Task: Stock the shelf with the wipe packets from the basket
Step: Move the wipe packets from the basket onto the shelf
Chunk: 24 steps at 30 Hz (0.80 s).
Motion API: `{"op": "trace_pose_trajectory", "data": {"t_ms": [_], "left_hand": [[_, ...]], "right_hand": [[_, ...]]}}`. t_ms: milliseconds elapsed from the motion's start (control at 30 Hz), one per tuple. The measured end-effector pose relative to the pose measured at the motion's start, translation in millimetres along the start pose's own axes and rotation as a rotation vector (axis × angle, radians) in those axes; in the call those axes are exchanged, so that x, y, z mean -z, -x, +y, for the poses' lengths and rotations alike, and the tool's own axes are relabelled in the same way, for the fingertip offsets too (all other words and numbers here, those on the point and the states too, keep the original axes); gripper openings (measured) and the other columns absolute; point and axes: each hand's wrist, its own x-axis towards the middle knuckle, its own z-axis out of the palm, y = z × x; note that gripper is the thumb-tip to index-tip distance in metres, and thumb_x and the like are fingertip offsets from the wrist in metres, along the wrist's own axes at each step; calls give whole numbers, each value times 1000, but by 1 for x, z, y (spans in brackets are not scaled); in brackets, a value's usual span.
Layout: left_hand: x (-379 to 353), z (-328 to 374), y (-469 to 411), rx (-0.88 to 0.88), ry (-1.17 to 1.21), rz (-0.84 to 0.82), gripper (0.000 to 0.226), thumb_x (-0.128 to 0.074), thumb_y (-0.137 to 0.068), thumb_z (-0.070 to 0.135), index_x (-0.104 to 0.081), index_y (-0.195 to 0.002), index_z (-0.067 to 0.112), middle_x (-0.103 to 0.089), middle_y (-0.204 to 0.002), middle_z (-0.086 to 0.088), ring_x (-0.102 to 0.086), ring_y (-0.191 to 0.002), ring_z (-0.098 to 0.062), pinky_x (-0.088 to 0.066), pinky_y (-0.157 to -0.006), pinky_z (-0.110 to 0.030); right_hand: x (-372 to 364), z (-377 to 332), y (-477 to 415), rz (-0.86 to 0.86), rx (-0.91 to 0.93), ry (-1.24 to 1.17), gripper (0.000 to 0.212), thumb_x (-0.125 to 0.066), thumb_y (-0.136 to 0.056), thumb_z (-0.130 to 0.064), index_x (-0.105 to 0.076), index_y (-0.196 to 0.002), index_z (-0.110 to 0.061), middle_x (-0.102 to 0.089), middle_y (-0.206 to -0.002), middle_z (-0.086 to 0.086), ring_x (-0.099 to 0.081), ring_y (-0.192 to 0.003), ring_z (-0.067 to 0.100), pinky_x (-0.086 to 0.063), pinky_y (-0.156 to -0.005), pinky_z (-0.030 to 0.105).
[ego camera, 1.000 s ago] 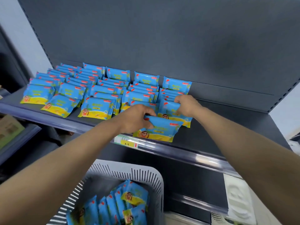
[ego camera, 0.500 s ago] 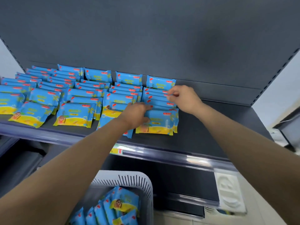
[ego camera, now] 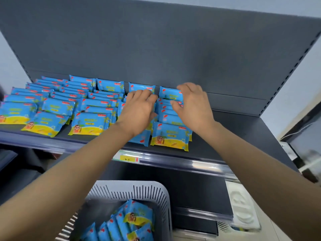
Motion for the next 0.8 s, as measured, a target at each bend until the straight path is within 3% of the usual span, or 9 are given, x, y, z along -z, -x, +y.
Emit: {"op": "trace_pose_trajectory", "data": {"t_ms": [200, 333, 533, 667, 800], "left_hand": [[71, -8, 33, -24, -38, 204, 55, -76, -71, 19, -55, -118, 2, -55, -116, -18, -50, -107, -37, -29, -94, -41], [107, -11, 53, -32, -82, 277, 66, -78, -69, 18, -49, -126, 3, -48, -127, -20, -46, -115, -39, -26, -96, -40], [140, -21, 86, -26, -152, 347, 63, -76, -69, 17, -50, -124, 0, -49, -126, -23, -48, -113, -41, -24, -95, -40], [136, -23, 116, -29, -151, 372, 60, -74, -71, 20, -51, -123, -1, -51, -125, -23, -49, -111, -41, -25, -93, -40], [110, -24, 152, -11, -54, 262, 59, -70, -72, 23, -50, -123, 0, -51, -124, -22, -48, -111, -40, -30, -92, -43]], "right_hand": [[32, -55, 12, 147, 94, 29, 47, -59, -87, -29, -49, -126, -6, -47, -133, 10, -39, -125, 29, -30, -99, 36], [50, -87, 22, 217, 136, 53, 51, -61, -85, -28, -48, -128, -4, -44, -137, 12, -36, -129, 31, -27, -102, 38], [59, -127, 43, 287, 137, 16, 57, -62, -85, -28, -44, -133, -5, -40, -141, 12, -35, -131, 30, -25, -103, 38], [47, -142, 66, 265, 127, -66, 59, -62, -82, -25, -43, -133, -5, -42, -140, 11, -36, -130, 30, -24, -103, 37], [4, -149, 93, 125, 142, -55, 52, -59, -81, -26, -48, -127, -7, -47, -133, 10, -42, -124, 31, -29, -99, 39]]}}
